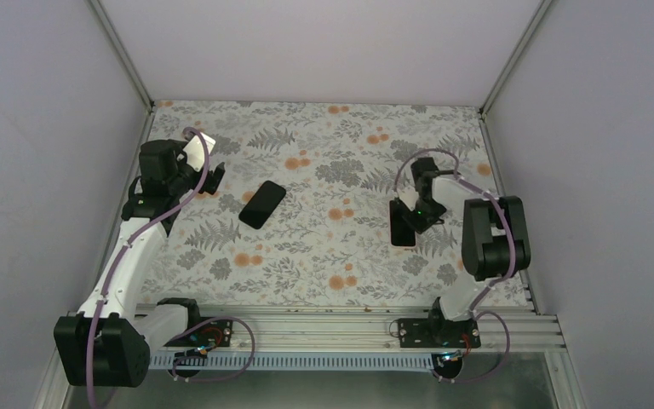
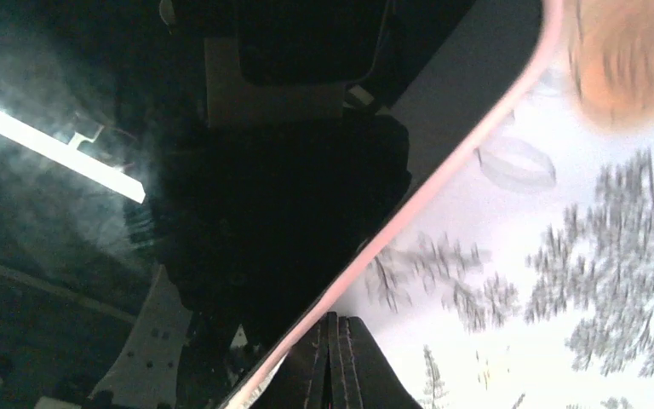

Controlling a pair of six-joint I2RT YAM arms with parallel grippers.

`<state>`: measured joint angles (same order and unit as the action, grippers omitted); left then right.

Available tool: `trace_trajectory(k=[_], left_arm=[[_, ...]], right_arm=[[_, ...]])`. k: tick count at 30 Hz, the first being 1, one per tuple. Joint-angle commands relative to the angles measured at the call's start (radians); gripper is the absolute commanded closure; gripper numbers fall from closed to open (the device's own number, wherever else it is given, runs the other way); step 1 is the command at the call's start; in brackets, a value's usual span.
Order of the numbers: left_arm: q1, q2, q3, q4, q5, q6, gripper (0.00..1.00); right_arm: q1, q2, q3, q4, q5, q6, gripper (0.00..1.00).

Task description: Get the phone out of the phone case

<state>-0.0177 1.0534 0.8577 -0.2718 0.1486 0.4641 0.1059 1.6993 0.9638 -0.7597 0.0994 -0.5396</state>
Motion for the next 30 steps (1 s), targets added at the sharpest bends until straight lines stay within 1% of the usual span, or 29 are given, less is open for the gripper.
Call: trace_trajectory(k=[1,6,11,13,15,16,18,19,20,21,23,24,25,28,30], left_arm=[[0.005,-0.012,0.014,-0.01,0.013,0.007,0.0],[0.005,-0.015,0.025,-0.031,0.011,0.01,0.0],[0.007,-0.03,0.004,-0.028,-0.002,0.023,0.0],[0.007,-0.032,-0.004,-0.026,-0.006,0.026,0.0],[0.007,-0.033,-0.009,-0.026,-0.002,0.027,0.0],[0.007,-0.032,-0.009,-0.026,0.0,0.027,0.0],[0.007,-0.03,-0.009,-0.026,0.01,0.028,0.0],[0.007,-0.028,-0.007,-0.024,0.014,0.027,0.0],[0.007,-0.024,-0.004,-0.026,0.017,0.026,0.0],[0.007,-0.021,0.0,-0.026,0.02,0.024,0.0],[0.008,-0.013,0.004,-0.023,0.032,0.019,0.0],[0.007,-0.011,0.006,-0.022,0.039,0.016,0.0],[0.006,-0.009,0.006,-0.019,0.047,0.014,0.0],[0.006,-0.004,0.002,-0.009,0.072,0.006,0.0],[0.008,-0.001,-0.003,-0.001,0.08,0.004,0.0]], right_arm=[[0.138,0.142,0.085,0.069,-0.144,0.051,0.96],[0.268,0.272,0.249,-0.009,-0.201,0.088,0.96],[0.415,0.351,0.36,-0.052,-0.244,0.101,0.96],[0.446,0.363,0.391,-0.048,-0.214,0.118,0.96],[0.451,0.354,0.412,-0.04,-0.19,0.129,0.95],[0.448,0.339,0.413,-0.035,-0.181,0.125,0.89],[0.434,0.295,0.402,-0.018,-0.158,0.109,0.72],[0.425,0.273,0.396,-0.025,-0.167,0.091,0.66],[0.416,0.252,0.39,-0.034,-0.175,0.067,0.56],[0.409,0.216,0.379,-0.043,-0.182,0.046,0.48],[0.405,0.157,0.343,-0.056,-0.189,-0.011,0.34],[0.405,0.13,0.332,-0.072,-0.201,-0.036,0.3],[0.405,0.107,0.325,-0.089,-0.214,-0.059,0.28],[0.406,0.04,0.303,-0.125,-0.229,-0.122,0.28],[0.405,0.004,0.283,-0.164,-0.265,-0.193,0.28]])
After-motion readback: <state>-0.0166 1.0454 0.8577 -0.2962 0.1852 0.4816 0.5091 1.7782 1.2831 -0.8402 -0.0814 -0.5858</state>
